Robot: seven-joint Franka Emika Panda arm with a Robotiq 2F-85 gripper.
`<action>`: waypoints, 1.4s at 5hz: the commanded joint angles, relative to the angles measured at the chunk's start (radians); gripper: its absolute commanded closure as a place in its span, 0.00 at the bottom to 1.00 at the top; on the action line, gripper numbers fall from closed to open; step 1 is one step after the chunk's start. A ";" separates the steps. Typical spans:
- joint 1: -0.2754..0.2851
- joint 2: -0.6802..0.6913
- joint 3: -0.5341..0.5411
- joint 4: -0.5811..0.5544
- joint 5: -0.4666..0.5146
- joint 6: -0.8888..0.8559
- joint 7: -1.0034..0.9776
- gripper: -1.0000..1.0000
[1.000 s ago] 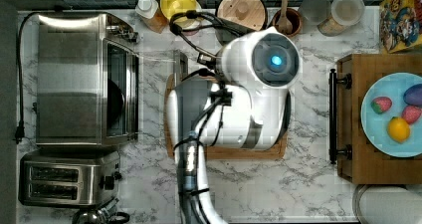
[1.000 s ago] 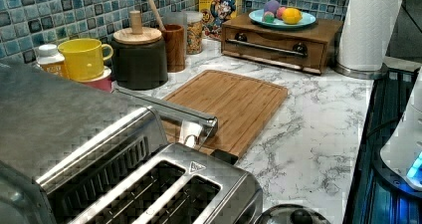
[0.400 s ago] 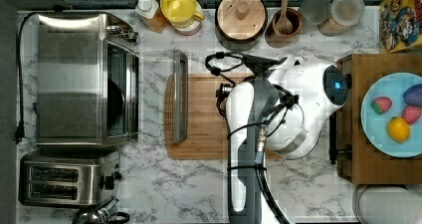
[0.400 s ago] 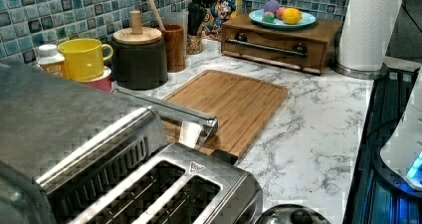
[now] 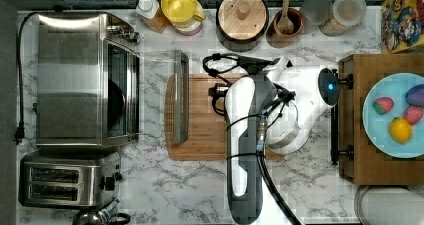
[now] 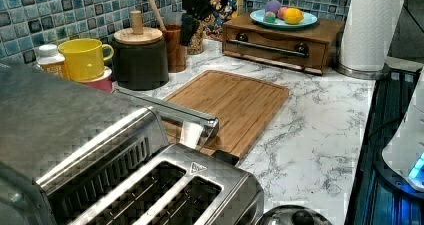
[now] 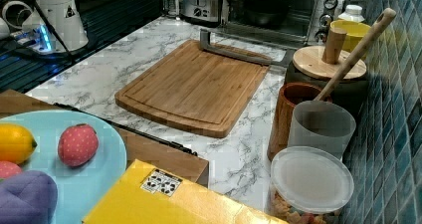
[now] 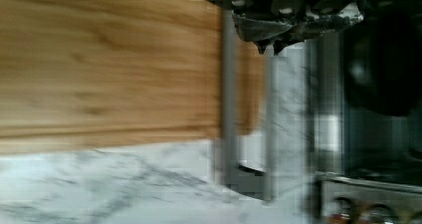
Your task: Close the oven.
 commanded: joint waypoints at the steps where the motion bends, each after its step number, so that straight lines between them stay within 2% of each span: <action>1: 0.017 0.160 0.041 0.033 0.043 0.064 -0.073 1.00; 3: 0.021 0.113 0.074 0.009 0.131 0.085 -0.116 1.00; 5: 0.115 0.226 0.121 0.034 0.003 0.108 -0.055 1.00; 6: 0.134 0.278 0.134 0.060 -0.021 0.143 0.004 1.00; 7: 0.132 0.257 0.135 0.042 0.045 0.192 0.026 1.00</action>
